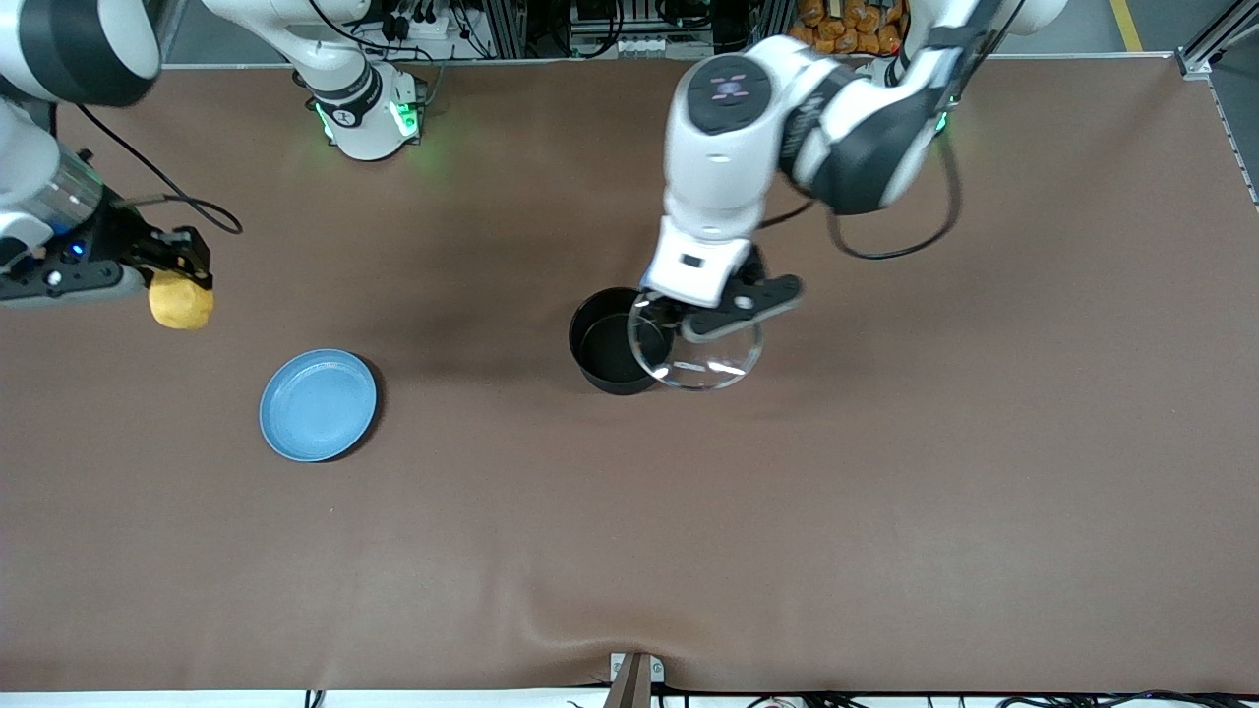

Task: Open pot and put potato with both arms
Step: 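Lift the glass lid off the pot while the right gripper lifts the potato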

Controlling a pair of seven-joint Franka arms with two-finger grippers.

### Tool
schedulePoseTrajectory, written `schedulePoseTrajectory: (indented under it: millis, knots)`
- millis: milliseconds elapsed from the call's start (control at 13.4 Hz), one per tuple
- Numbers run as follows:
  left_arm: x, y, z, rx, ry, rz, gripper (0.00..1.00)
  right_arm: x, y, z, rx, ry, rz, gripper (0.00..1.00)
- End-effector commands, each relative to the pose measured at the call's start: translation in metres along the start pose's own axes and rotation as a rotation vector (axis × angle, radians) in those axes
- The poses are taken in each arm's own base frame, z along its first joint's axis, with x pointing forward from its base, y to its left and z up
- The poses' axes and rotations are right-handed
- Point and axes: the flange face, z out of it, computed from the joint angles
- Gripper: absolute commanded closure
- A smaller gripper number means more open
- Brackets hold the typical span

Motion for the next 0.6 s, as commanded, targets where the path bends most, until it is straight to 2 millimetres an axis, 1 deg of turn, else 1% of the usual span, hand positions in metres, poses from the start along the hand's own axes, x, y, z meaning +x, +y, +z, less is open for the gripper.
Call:
schedulePoseTrajectory:
  millis: [0,75,150,224,299,374,523]
  knots:
    - [0.028,-0.037,-0.031,-0.015,-0.032,0.034,1.0,0.002,-0.034,-0.024,0.043,0.005,0.021,1.0]
    - [0.042,-0.051,-0.039,-0.016,-0.028,0.044,1.0,0.004,-0.053,-0.023,0.049,0.0,0.068,1.0]
    - [0.056,-0.066,-0.042,-0.009,-0.041,0.065,1.0,0.007,-0.083,-0.026,0.047,0.006,0.093,1.0]
    - [0.07,-0.082,-0.049,-0.013,-0.053,0.087,1.0,0.008,-0.111,-0.026,0.048,0.01,0.127,1.0]
    - [0.086,-0.099,-0.051,-0.015,-0.062,0.102,1.0,0.01,-0.142,-0.026,0.051,0.016,0.171,1.0]
    - [0.098,-0.115,-0.054,-0.015,-0.073,0.125,1.0,0.012,-0.174,-0.022,0.054,0.021,0.215,1.0]
    - [0.122,-0.146,-0.052,-0.003,-0.088,0.166,1.0,0.016,-0.233,-0.006,0.061,0.027,0.267,1.0]
